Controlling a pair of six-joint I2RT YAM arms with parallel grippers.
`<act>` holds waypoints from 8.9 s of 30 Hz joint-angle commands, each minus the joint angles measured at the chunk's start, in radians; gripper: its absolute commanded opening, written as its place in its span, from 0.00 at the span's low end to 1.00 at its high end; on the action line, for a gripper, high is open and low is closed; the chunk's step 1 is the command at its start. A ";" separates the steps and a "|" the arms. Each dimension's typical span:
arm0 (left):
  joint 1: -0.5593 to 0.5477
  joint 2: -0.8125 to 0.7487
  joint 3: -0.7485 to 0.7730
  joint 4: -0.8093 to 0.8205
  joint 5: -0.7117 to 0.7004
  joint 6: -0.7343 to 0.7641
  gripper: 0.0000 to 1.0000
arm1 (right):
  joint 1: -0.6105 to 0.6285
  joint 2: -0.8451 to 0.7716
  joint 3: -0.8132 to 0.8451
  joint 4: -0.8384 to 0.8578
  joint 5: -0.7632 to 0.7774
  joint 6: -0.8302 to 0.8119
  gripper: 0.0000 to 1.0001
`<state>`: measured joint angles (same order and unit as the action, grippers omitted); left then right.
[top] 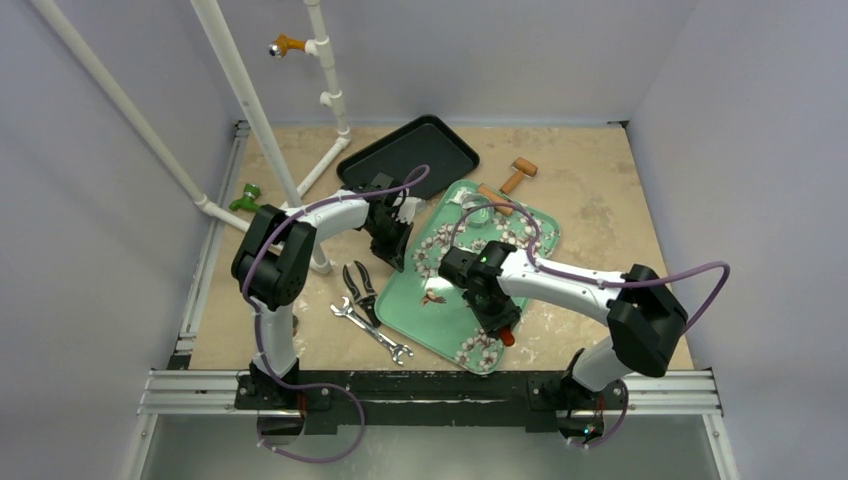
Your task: Roll out the dumpling wrappers from the dough
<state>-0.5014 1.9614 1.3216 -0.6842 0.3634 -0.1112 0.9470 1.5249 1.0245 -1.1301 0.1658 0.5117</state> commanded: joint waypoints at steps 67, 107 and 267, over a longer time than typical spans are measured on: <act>0.012 -0.039 0.011 -0.045 0.006 0.018 0.00 | 0.000 -0.015 0.077 0.008 0.011 -0.096 0.00; 0.018 -0.044 0.005 -0.038 0.013 0.005 0.00 | 0.000 0.072 0.100 -0.029 0.031 -0.081 0.00; 0.080 -0.069 -0.002 -0.030 0.068 0.028 0.00 | 0.011 0.347 0.263 -0.136 0.212 -0.060 0.00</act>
<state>-0.4213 1.9438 1.3106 -0.7036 0.3866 -0.0681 0.9428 1.8637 1.2369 -1.2900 0.4015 0.4667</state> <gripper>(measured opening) 0.039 0.277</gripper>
